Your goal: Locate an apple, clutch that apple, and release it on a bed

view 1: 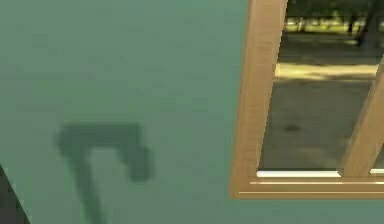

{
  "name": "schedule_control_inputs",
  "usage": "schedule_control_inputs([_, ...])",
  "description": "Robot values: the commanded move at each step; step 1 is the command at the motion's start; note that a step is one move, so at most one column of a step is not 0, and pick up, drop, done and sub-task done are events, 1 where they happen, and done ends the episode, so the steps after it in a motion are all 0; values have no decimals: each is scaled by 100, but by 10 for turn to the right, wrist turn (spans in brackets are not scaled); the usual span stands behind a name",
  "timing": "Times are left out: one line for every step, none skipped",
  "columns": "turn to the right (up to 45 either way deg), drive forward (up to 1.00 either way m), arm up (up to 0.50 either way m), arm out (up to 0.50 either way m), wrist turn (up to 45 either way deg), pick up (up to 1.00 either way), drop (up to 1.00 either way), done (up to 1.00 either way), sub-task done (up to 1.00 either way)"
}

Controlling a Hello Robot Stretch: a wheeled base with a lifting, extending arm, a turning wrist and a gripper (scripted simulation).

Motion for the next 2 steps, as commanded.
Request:
schedule_control_inputs([450, 0, 0, 0, 0, 0, 0, 0, 0])
schedule_control_inputs([450, 0, 0, 0, 0, 0, 0, 0, 0])
